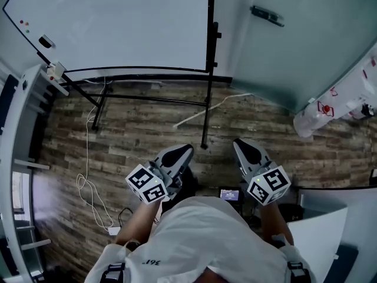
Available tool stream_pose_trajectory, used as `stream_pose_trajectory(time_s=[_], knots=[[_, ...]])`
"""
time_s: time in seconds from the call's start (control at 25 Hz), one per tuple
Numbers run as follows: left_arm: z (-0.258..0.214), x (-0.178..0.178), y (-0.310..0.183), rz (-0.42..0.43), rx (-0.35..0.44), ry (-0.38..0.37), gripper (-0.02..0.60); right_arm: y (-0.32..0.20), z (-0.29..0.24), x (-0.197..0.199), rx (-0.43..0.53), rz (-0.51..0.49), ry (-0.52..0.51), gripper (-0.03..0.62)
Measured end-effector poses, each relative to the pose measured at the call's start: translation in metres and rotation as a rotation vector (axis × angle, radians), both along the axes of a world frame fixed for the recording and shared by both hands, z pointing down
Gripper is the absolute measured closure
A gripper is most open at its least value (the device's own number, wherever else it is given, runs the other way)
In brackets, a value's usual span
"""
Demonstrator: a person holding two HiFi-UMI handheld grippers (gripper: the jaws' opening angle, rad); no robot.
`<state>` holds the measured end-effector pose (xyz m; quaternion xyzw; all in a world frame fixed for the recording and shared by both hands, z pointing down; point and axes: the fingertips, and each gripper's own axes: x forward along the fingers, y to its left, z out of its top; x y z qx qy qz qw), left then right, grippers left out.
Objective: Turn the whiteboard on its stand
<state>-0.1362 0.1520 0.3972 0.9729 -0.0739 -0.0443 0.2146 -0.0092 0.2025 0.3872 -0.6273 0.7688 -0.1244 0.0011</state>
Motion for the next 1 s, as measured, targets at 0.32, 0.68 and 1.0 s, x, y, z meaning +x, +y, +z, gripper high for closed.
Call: stream_pose_trajectory(time_s=[0.32,0.68,1.0], knots=[[-0.006,0.006,-0.105,0.025,0.012,-0.022,0.560,-0.104,-0.009,0.007,0.003,0.035,0.000,0.566],[-0.003,0.022,-0.181,0.078,0.071,-0.051,0.559,-0.180,-0.009,0.016,-0.005,0.072,0.028,0.566],[-0.002,0.045,-0.202,0.106,0.085,-0.052,0.558,-0.205,-0.009,0.036,-0.011,0.087,0.043,0.566]])
